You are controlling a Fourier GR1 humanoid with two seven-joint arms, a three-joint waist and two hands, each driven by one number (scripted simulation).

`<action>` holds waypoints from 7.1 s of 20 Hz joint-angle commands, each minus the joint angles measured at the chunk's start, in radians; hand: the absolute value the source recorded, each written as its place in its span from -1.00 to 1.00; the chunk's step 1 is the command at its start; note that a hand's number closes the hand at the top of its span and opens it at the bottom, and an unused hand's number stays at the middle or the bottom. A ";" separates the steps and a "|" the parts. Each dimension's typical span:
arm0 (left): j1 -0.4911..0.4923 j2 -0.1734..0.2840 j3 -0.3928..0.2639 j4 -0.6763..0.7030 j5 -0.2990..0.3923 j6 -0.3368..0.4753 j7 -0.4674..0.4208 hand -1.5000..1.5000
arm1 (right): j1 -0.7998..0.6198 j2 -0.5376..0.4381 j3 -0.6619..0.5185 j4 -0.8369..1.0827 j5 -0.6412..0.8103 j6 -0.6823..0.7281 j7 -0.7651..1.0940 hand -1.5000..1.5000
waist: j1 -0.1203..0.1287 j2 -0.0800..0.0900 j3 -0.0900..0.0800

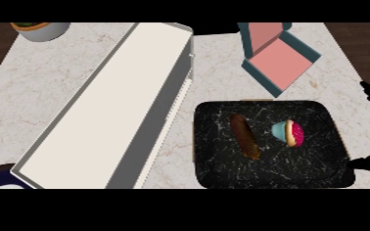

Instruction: Pick the cupcake from the tray and place it in the tiered shelf

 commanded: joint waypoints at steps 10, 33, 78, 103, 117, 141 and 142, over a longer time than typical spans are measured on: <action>-0.290 -0.147 -0.069 -0.118 0.040 -0.068 -0.103 0.00 | -0.092 0.015 0.171 -0.097 0.133 -0.017 0.305 -1.00 | 0.001 0.022 -0.018; -0.327 -0.224 -0.051 -0.065 0.008 -0.108 -0.119 0.00 | -0.190 0.105 0.337 -0.152 0.315 -0.066 0.674 -1.00 | -0.005 0.017 -0.010; -0.359 -0.309 -0.001 -0.043 -0.073 -0.223 -0.128 0.00 | -0.542 0.183 0.649 -0.211 0.586 0.077 0.159 1.00 | 0.036 0.019 -0.003; -0.364 -0.379 0.028 -0.030 -0.140 -0.264 -0.128 0.00 | -0.889 0.345 0.303 -0.181 0.289 0.032 0.256 1.00 | 0.042 0.022 -0.012; -0.416 -0.397 0.055 -0.026 -0.171 -0.303 -0.105 0.00 | -1.138 0.537 0.426 0.057 0.369 0.076 0.306 1.00 | 0.085 0.039 -0.012; -0.402 -0.477 0.095 -0.024 -0.222 -0.346 -0.091 0.00 | -1.100 0.915 0.166 0.370 -0.100 -0.133 0.304 -1.00 | 0.067 0.035 -0.006; -0.404 -0.480 0.096 -0.031 -0.231 -0.342 -0.085 0.00 | -1.113 0.915 0.145 0.368 -0.089 -0.158 0.286 -1.00 | 0.052 0.032 -0.005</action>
